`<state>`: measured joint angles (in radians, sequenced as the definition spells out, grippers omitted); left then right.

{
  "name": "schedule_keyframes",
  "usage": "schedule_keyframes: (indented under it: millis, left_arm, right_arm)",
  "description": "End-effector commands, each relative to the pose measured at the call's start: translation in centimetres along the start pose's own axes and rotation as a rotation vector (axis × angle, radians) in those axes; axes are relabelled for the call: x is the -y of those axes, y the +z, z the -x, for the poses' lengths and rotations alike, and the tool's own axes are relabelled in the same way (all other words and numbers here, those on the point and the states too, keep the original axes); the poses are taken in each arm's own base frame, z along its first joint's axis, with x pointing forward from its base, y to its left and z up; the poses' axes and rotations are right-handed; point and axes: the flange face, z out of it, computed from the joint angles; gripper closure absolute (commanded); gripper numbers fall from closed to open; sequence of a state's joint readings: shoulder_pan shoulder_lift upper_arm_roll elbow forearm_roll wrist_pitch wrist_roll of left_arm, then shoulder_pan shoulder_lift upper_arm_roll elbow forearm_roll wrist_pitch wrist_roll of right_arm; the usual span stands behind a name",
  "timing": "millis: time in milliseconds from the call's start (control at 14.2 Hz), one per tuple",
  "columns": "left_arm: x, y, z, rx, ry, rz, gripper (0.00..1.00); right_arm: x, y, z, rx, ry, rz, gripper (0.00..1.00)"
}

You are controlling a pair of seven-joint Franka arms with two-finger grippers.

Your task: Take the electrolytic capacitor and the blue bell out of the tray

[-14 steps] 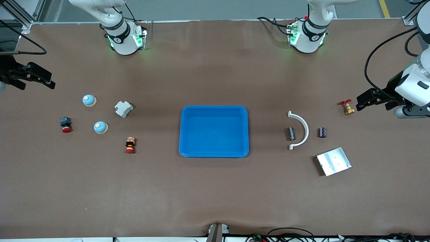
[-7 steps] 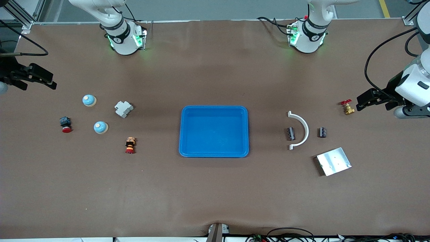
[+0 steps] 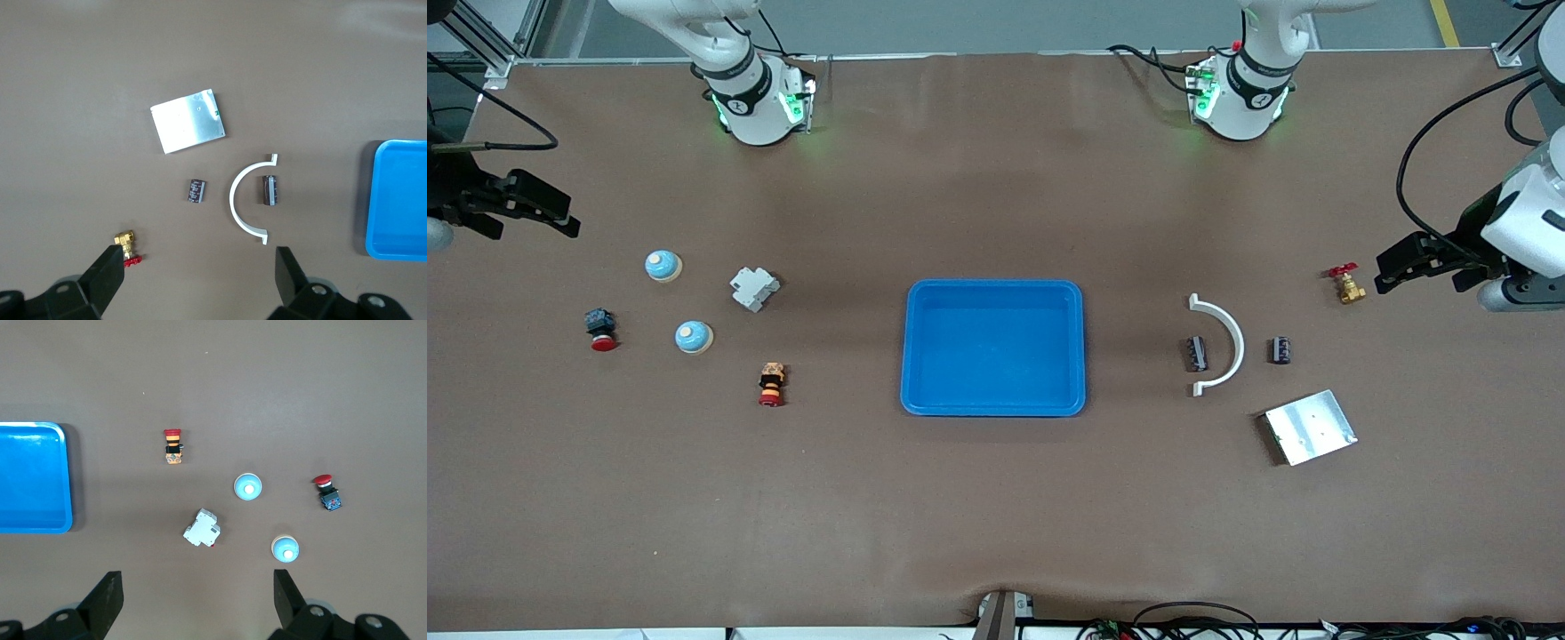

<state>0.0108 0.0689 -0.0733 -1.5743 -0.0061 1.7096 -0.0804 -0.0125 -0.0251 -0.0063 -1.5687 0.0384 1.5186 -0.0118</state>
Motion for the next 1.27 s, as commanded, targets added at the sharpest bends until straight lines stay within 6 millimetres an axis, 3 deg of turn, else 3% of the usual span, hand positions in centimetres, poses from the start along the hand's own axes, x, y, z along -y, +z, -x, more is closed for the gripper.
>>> schedule_keyframes:
  millis: [0,1199]
  left_arm:
    - [0.04,-0.80,-0.02,-0.003,0.002,0.002,0.00]
    - [0.14,-0.40,0.48,0.044,0.001,0.001,0.00]
  right_arm:
    - [0.04,-0.25,0.67,-0.010,0.005,0.000,0.00]
    - [0.27,-0.59,0.59,-0.013,0.001,0.004,0.00]
